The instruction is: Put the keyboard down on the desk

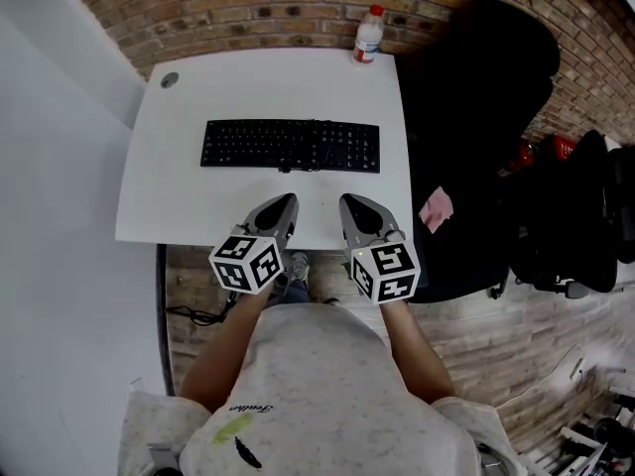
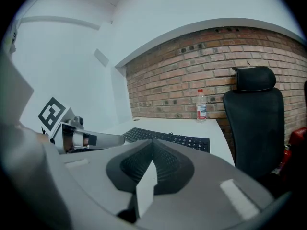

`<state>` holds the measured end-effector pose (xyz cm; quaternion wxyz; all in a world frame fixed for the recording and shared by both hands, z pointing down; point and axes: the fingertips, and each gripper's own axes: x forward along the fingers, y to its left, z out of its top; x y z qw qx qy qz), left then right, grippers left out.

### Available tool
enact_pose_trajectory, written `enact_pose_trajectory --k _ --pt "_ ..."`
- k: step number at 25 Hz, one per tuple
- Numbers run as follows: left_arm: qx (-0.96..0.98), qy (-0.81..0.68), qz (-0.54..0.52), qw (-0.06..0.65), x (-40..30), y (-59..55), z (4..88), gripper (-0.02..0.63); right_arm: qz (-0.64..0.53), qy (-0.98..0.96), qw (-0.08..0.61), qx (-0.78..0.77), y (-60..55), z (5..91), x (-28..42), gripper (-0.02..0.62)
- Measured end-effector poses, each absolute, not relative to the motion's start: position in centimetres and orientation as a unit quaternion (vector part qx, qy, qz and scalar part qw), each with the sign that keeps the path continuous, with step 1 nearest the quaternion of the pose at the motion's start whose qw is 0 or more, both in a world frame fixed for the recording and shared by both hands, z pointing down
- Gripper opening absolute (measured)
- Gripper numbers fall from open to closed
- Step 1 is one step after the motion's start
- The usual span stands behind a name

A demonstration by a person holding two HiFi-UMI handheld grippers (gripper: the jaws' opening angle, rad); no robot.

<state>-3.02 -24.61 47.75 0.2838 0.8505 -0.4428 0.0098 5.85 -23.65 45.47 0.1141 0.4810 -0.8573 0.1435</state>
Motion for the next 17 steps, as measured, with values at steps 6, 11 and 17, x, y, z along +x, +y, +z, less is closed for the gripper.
enact_pose_trajectory --k 6,11,17 --pt "0.853 -0.442 0.017 0.277 -3.09 -23.95 47.81 -0.008 0.141 -0.857 0.114 0.482 -22.94 45.54 5.7 0.011" --pt "0.853 -0.44 0.018 0.279 -3.05 -23.74 47.82 -0.008 0.141 -0.857 0.112 0.482 -22.77 45.48 5.63 0.011" --pt "0.85 -0.442 0.017 0.285 -3.18 -23.64 47.89 -0.008 0.14 -0.858 0.112 0.482 -22.63 45.37 5.56 0.011"
